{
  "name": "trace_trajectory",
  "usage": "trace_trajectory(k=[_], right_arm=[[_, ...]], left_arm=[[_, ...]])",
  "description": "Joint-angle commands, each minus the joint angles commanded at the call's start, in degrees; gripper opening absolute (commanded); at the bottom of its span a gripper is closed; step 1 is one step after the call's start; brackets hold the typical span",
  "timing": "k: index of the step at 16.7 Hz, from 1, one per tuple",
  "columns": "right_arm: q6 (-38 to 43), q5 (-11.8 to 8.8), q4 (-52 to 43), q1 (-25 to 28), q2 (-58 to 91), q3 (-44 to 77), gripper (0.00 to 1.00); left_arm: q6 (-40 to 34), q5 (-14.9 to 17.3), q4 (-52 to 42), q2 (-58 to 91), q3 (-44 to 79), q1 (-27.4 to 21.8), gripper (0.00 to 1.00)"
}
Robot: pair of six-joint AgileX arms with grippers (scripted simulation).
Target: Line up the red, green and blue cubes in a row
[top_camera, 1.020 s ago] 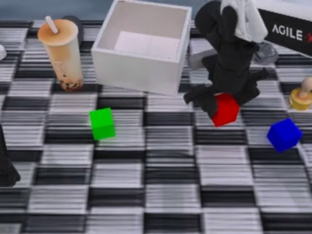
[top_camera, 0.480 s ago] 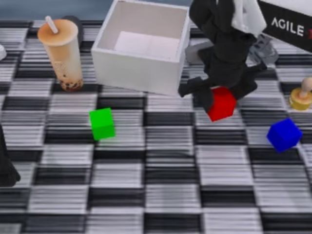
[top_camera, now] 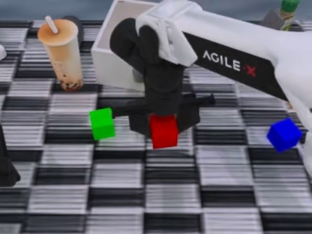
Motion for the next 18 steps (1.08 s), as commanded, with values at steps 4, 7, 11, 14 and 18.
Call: trace_trajectory(k=[4, 7, 11, 14, 18], right_arm=[[14.13, 0.4, -2.28, 8.3, 0.86, 3.35, 0.0], [18.5, 0.64, -2.79, 11.44, 0.66, 4.51, 0.0], [18.73, 0.55, -2.69, 11.39, 0.61, 4.41, 0.0], [18.66, 0.59, -0.32, 11.42, 0.75, 2.08, 0.0], [18.78, 0.65, 8.87, 11.54, 1.84, -5.43, 0.0]], left_arm=[[0.0, 0.0, 0.0, 0.0, 0.0, 0.0, 1.0], [0.0, 0.0, 0.0, 0.0, 0.0, 0.0, 1.0], [0.0, 0.0, 0.0, 0.0, 0.0, 0.0, 1.0], [0.0, 0.0, 0.0, 0.0, 0.0, 0.0, 1.0], [0.0, 0.0, 0.0, 0.0, 0.0, 0.0, 1.0]])
